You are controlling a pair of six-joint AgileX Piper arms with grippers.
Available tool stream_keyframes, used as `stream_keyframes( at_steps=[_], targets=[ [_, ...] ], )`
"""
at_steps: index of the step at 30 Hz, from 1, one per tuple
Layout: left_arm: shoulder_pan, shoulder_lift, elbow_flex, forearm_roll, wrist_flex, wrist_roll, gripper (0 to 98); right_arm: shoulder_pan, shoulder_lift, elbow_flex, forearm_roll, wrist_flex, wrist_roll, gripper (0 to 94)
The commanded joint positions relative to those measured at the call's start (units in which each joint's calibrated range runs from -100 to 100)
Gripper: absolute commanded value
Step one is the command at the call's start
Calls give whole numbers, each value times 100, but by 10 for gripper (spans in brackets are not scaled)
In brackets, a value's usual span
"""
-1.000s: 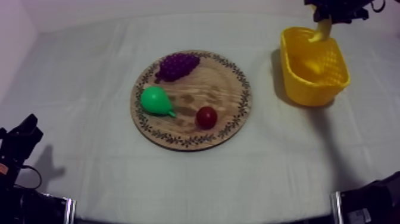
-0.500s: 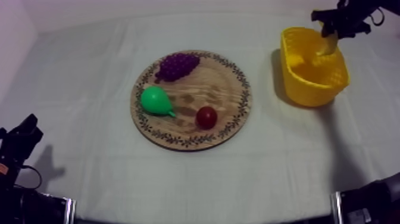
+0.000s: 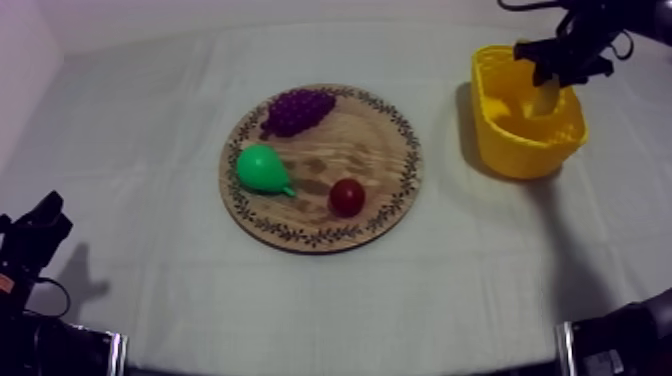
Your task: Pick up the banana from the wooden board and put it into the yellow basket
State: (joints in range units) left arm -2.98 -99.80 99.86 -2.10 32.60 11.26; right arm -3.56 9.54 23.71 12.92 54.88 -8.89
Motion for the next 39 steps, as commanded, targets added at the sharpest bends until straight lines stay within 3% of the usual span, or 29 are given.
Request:
stream_keyframes(
  at_steps=[1, 16, 23, 27, 39],
  targets=[
    [-3, -3, 3, 2, -2, -1, 1, -15, 11, 69, 22, -37, -25, 300],
    [-3, -3, 3, 2, -2, -1, 1, -121, 61, 416, 162, -244, -145, 305],
    [-3, -3, 3, 2, -2, -1, 1, -147, 77, 491, 196, -291, -208, 414],
    [-3, -3, 3, 2, -2, -1, 1, -145, 83, 500, 203, -300, -202, 429],
    [-3, -3, 3, 2, -2, -1, 1, -119, 90, 452, 139, -335, -5, 251]
  ],
)
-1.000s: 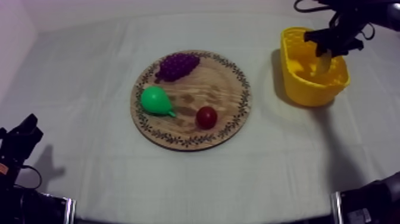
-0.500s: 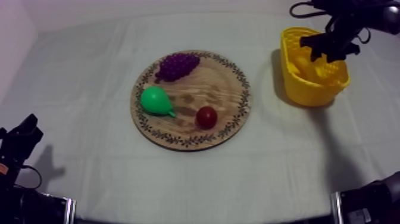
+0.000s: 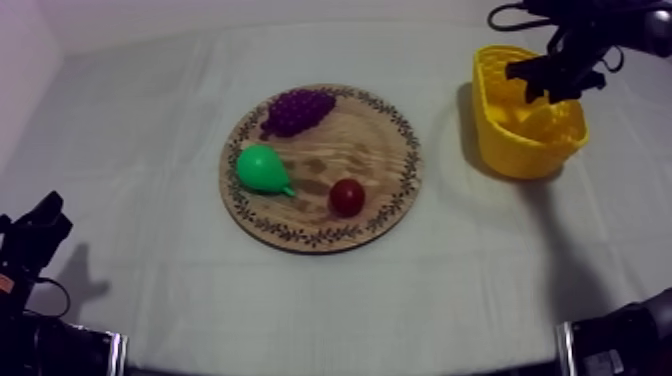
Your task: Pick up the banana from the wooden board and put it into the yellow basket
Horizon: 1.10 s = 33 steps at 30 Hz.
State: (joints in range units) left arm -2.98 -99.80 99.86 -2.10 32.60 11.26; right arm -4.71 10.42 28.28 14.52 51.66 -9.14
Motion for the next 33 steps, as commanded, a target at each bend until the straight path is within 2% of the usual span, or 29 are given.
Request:
stream_keyframes(
  at_steps=[1, 4, 7, 13, 17, 26, 29, 33],
  targets=[
    [-3, -3, 3, 2, -2, -1, 1, -11, 2, -3, -17, -19, 34, 223],
    [-3, -3, 3, 2, -2, -1, 1, -27, 2, 16, 38, -43, -49, 81],
    [-3, -3, 3, 2, -2, -1, 1, -40, -3, 23, 80, -73, -91, 35],
    [-3, -3, 3, 2, -2, -1, 1, -51, -193, 40, 135, -192, -133, 18],
    [-3, -3, 3, 2, -2, -1, 1, 27, -746, 194, 110, -498, -99, 13],
    [-3, -3, 3, 2, -2, -1, 1, 419, -3265, 1805, 266, -1983, -334, 7],
    [-3, -3, 3, 2, -2, -1, 1, 497, -4186, 2665, 124, -2453, -176, 6],
    [-3, -3, 3, 2, -2, -1, 1, 492, -5360, 3871, -391, -2895, 398, 5]
  ],
)
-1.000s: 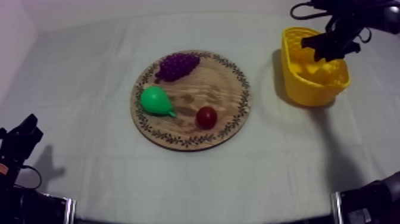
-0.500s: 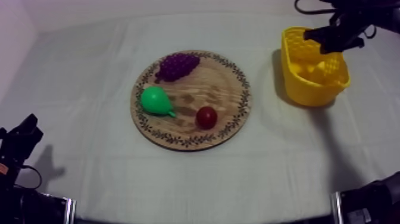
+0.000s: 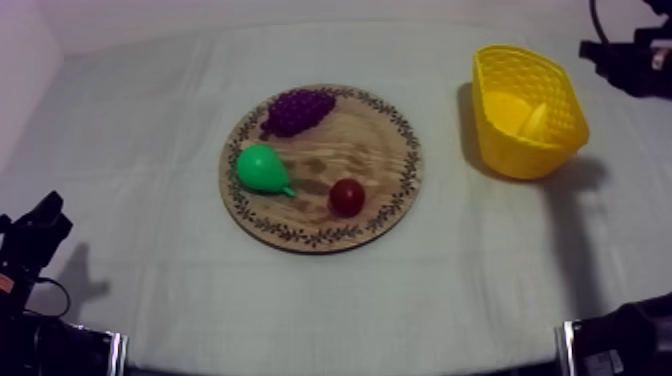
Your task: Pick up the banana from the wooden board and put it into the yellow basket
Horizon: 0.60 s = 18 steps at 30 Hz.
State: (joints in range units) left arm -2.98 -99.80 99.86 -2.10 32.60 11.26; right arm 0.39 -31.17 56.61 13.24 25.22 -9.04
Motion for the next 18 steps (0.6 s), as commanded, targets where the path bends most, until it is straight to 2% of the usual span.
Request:
stream_keyframes(
  at_steps=[1, 5, 9, 11, 18],
  targets=[
    [-3, -3, 3, 2, -2, -1, 1, -49, -1476, 1321, -382, -308, 526, 5],
    [-3, -3, 3, 2, -2, -1, 1, -186, -2489, 2291, -665, -393, 912, 5],
    [-3, -3, 3, 2, -2, -2, 1, -200, -3426, 2941, -1230, -190, 1535, 5],
    [-3, -3, 3, 2, -2, 0, 1, -200, -3851, 3166, -1402, -12, 1727, 5],
    [-3, -3, 3, 2, -2, -1, 1, -198, -4844, 3620, -1666, 611, 2041, 5]
  ],
)
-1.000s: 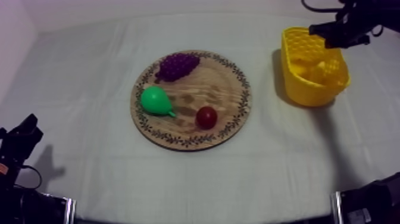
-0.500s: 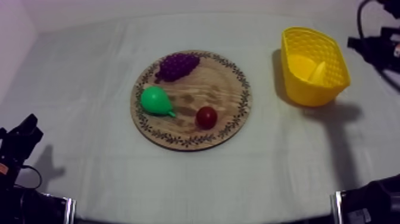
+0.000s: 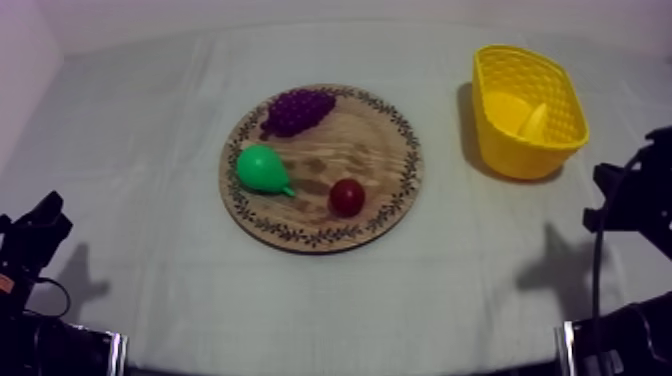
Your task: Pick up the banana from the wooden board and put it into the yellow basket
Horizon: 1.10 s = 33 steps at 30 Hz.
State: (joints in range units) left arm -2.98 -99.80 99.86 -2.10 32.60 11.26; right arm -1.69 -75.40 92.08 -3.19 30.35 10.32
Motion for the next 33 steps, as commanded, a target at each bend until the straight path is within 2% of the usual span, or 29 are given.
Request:
stream_keyframes(
  at_steps=[1, 8, 20, 24, 27, 33],
  targets=[
    [-3, -3, 3, 2, -2, -1, 1, 26, -538, 132, -47, 158, 139, 5],
    [-3, -3, 3, 2, -2, -1, 1, 165, -1223, 540, -241, 487, 357, 5],
    [-3, -3, 3, 2, -2, -1, 1, 200, -1978, 614, -100, 1045, 54, 5],
    [-3, -3, 3, 2, -2, -1, 1, 203, -2022, 605, -80, 1102, -105, 5],
    [-3, -3, 3, 2, -2, -1, 1, 130, -2031, 672, 67, 968, -299, 5],
    [-3, -3, 3, 2, -2, -1, 1, 63, -2035, 748, 188, 743, -14, 5]
  ],
)
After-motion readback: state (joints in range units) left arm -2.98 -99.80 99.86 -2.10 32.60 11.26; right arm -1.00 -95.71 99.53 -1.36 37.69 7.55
